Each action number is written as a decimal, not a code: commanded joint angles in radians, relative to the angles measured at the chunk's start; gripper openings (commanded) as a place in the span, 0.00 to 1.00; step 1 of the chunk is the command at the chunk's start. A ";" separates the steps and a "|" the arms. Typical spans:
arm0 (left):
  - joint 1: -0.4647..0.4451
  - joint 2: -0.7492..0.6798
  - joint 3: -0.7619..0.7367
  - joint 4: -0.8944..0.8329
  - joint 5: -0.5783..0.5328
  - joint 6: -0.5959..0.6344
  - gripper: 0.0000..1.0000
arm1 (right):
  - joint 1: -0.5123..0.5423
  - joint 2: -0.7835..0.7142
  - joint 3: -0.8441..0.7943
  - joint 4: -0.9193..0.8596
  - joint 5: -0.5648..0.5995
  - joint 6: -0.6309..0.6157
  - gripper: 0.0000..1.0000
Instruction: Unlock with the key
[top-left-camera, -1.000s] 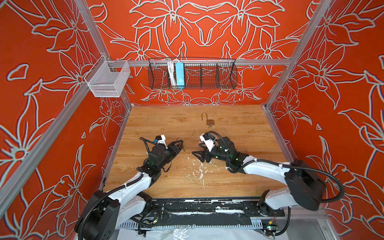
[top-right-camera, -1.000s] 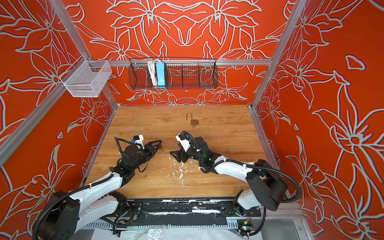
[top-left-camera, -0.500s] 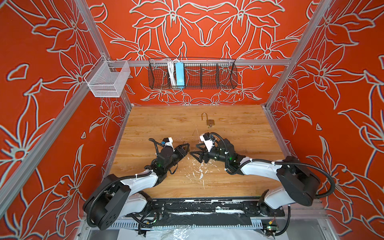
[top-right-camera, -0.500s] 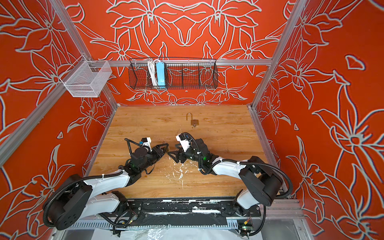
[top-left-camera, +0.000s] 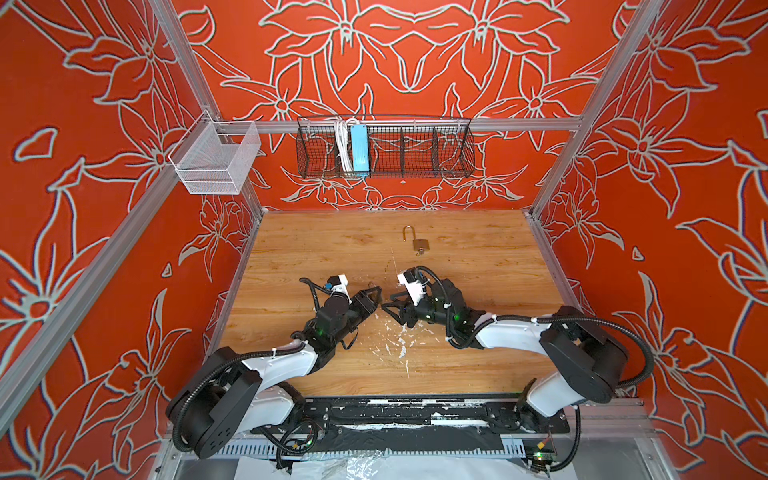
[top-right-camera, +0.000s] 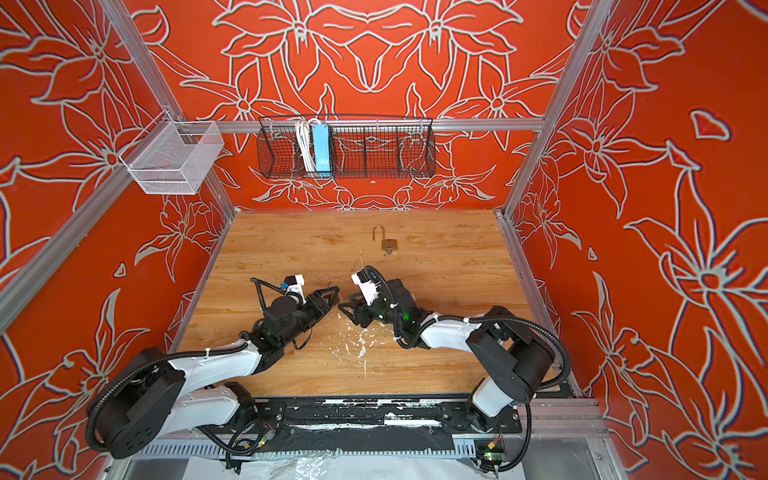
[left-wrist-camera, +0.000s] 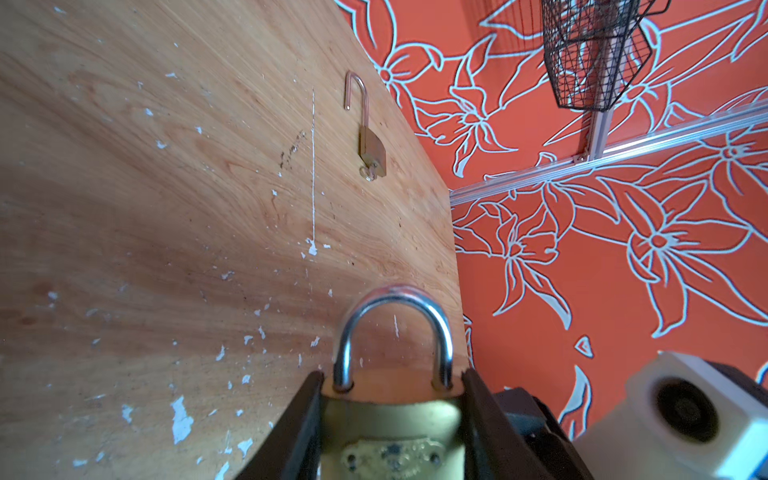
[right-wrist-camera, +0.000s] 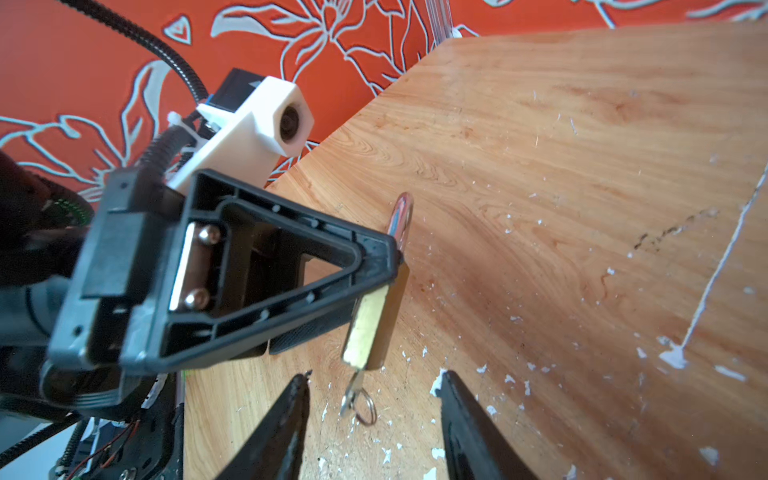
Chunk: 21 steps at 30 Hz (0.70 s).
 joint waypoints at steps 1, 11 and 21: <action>-0.013 -0.002 0.028 0.088 0.000 -0.008 0.00 | 0.003 0.018 0.027 0.014 0.018 0.010 0.48; -0.044 0.029 0.046 0.089 -0.002 0.002 0.00 | 0.003 0.020 0.021 0.030 0.028 0.017 0.48; -0.074 0.031 0.017 0.133 -0.080 -0.007 0.00 | 0.003 0.031 0.048 -0.028 0.038 0.025 0.15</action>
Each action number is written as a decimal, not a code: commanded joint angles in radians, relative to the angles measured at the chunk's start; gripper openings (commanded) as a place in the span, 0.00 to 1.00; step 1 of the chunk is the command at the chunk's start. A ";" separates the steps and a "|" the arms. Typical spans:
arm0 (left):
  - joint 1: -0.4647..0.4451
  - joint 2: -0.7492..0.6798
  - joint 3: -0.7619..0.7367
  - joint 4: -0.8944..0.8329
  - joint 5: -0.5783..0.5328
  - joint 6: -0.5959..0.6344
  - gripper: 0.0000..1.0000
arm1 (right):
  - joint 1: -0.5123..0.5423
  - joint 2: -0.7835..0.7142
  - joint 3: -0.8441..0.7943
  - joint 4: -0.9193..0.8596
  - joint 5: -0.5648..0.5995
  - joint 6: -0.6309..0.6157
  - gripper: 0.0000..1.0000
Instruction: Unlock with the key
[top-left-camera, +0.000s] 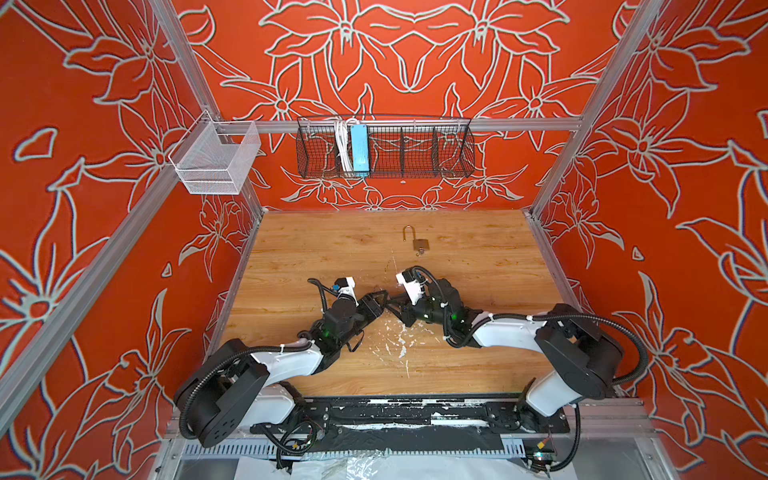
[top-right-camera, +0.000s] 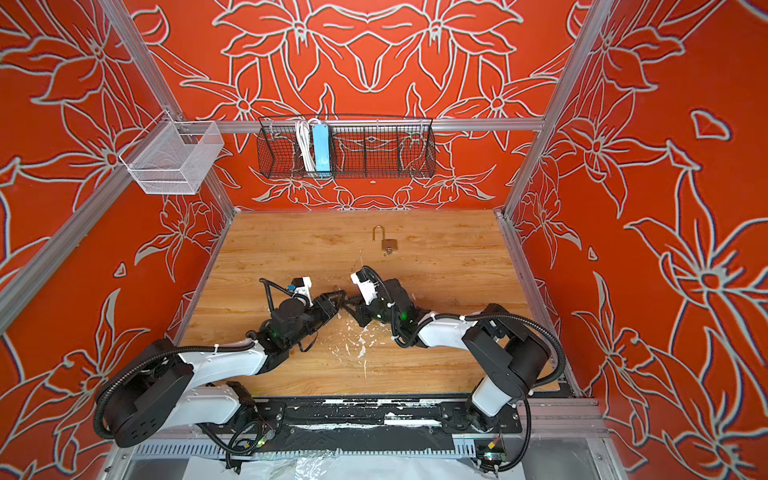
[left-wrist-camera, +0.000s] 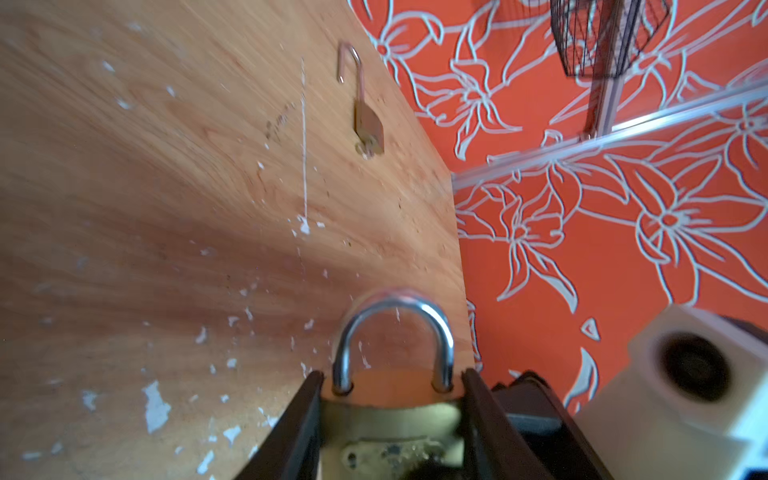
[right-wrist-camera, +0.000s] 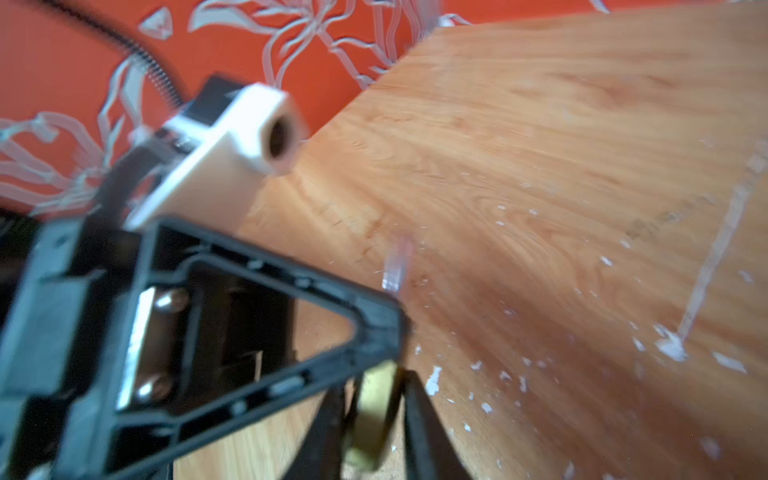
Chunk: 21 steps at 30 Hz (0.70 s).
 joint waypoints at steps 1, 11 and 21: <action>-0.010 -0.029 0.004 0.093 -0.051 -0.003 0.00 | 0.001 0.010 0.024 -0.007 -0.002 0.006 0.13; -0.002 -0.122 0.012 -0.022 -0.121 0.164 0.57 | -0.032 0.013 -0.003 0.067 -0.050 0.059 0.00; 0.075 -0.249 0.107 -0.216 0.118 0.498 0.97 | -0.249 -0.012 -0.202 0.626 -0.293 0.342 0.00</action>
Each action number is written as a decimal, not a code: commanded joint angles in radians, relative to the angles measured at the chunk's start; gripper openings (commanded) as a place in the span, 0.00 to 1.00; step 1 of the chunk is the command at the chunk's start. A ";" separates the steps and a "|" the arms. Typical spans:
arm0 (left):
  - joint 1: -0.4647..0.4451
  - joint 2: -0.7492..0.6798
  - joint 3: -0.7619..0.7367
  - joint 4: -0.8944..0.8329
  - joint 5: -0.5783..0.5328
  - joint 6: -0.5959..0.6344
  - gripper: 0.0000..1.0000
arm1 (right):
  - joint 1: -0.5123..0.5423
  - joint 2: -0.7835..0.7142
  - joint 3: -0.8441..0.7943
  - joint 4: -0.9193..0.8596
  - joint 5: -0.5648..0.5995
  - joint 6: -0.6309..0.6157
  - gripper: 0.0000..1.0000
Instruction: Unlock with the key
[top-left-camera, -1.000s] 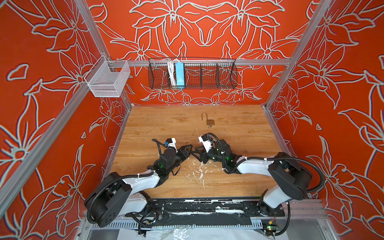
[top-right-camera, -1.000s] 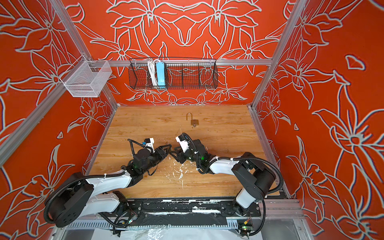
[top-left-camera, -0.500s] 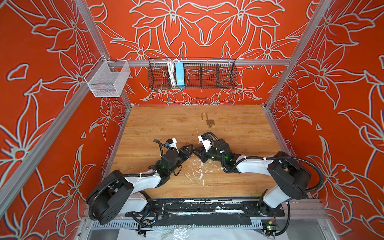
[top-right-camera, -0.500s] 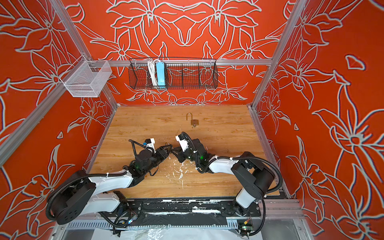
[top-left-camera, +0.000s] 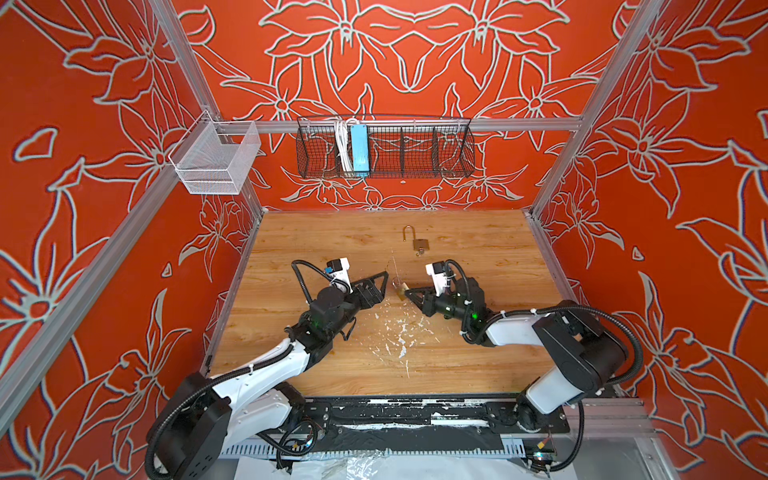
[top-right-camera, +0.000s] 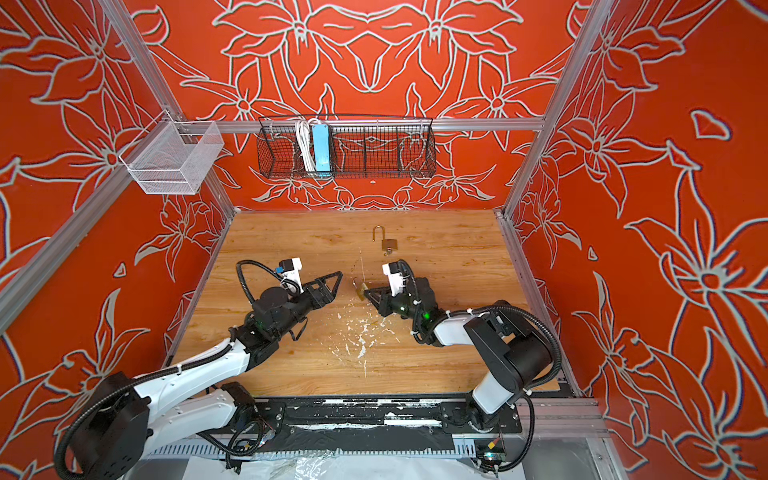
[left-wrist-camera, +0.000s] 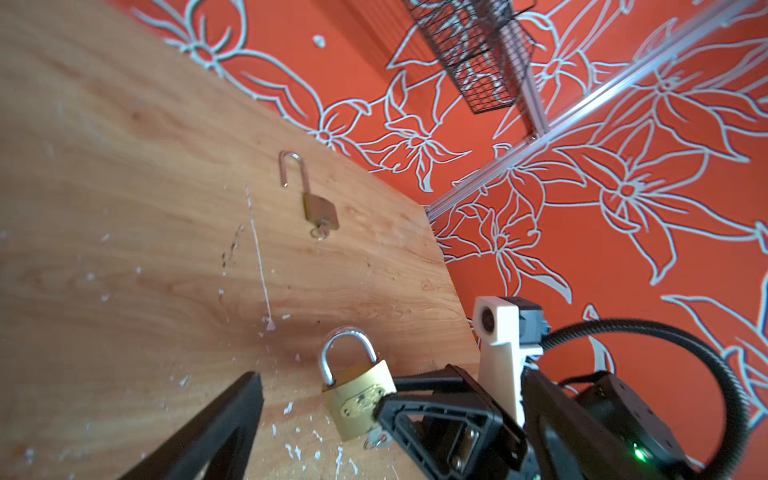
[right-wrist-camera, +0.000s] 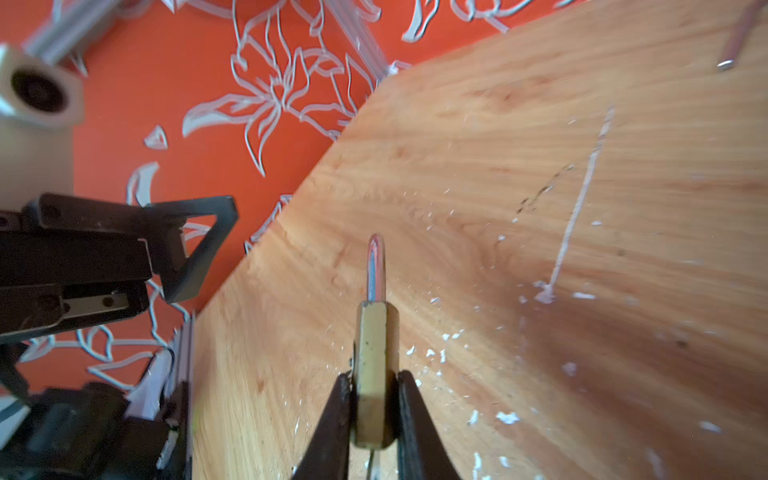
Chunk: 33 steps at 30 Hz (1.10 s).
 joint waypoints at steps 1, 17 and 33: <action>0.008 -0.013 -0.033 0.072 0.113 0.177 0.97 | -0.025 -0.011 -0.030 0.362 -0.137 0.144 0.00; 0.009 0.106 -0.195 0.579 0.436 0.322 0.93 | -0.025 -0.150 -0.098 0.417 -0.193 0.140 0.00; 0.006 0.351 -0.149 0.838 0.476 0.227 0.70 | 0.047 -0.174 -0.085 0.417 -0.209 0.138 0.00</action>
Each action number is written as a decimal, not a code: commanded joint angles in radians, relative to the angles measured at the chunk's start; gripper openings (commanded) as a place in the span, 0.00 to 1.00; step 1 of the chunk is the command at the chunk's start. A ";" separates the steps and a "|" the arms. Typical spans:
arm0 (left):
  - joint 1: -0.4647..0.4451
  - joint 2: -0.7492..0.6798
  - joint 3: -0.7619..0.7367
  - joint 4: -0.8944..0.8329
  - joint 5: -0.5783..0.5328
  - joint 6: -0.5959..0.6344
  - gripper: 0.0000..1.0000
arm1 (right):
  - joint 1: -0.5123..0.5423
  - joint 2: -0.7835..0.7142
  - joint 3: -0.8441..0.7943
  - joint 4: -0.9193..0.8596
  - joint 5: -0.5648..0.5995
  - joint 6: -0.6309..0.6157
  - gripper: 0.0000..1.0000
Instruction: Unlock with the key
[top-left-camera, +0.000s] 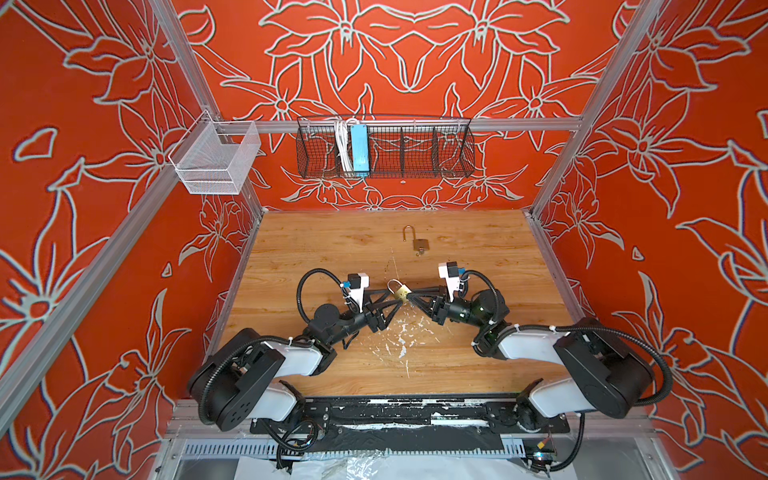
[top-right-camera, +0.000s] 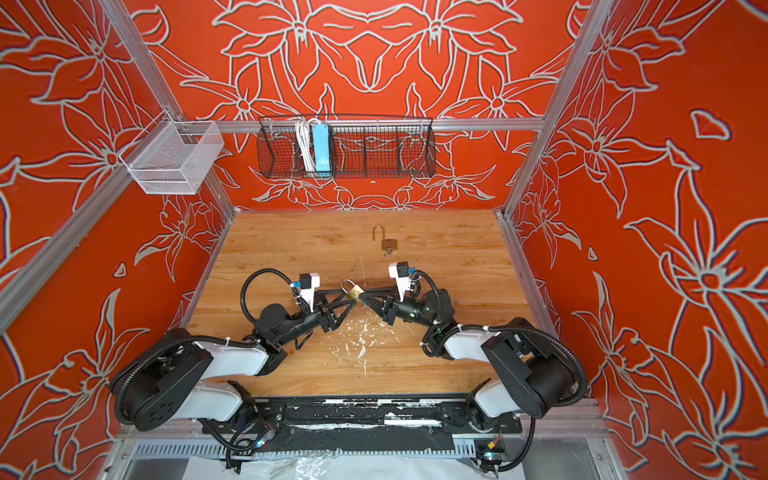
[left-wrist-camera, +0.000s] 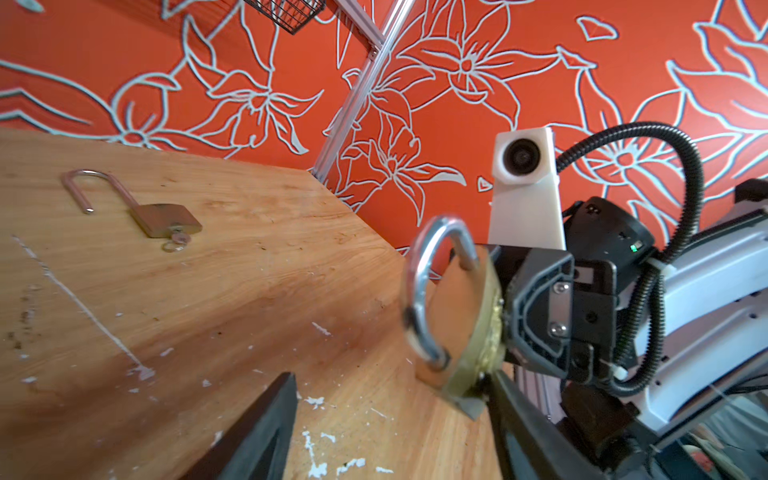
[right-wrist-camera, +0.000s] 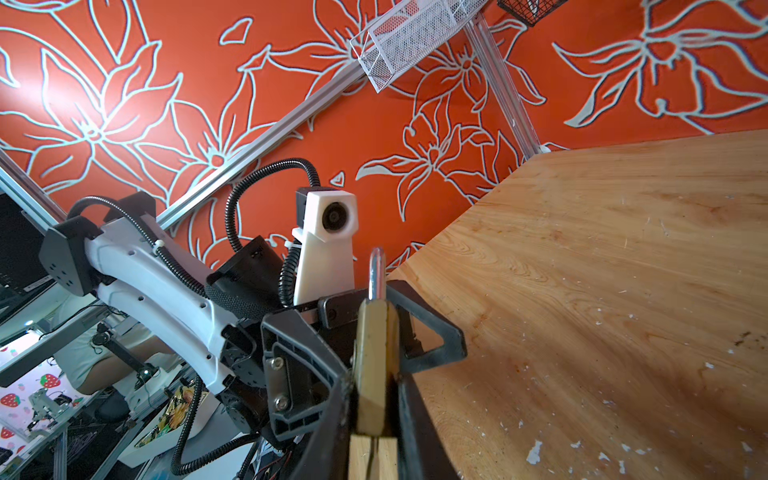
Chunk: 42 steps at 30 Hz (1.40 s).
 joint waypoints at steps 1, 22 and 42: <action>0.000 0.008 0.036 0.079 0.038 -0.001 0.69 | 0.008 -0.015 0.011 0.088 -0.019 0.016 0.00; -0.003 0.061 0.115 0.077 0.223 -0.013 0.00 | 0.016 0.028 0.013 0.088 0.007 0.002 0.00; 0.059 -0.072 0.108 -0.101 0.308 0.113 0.00 | -0.047 0.024 0.043 -0.011 -0.085 -0.054 0.58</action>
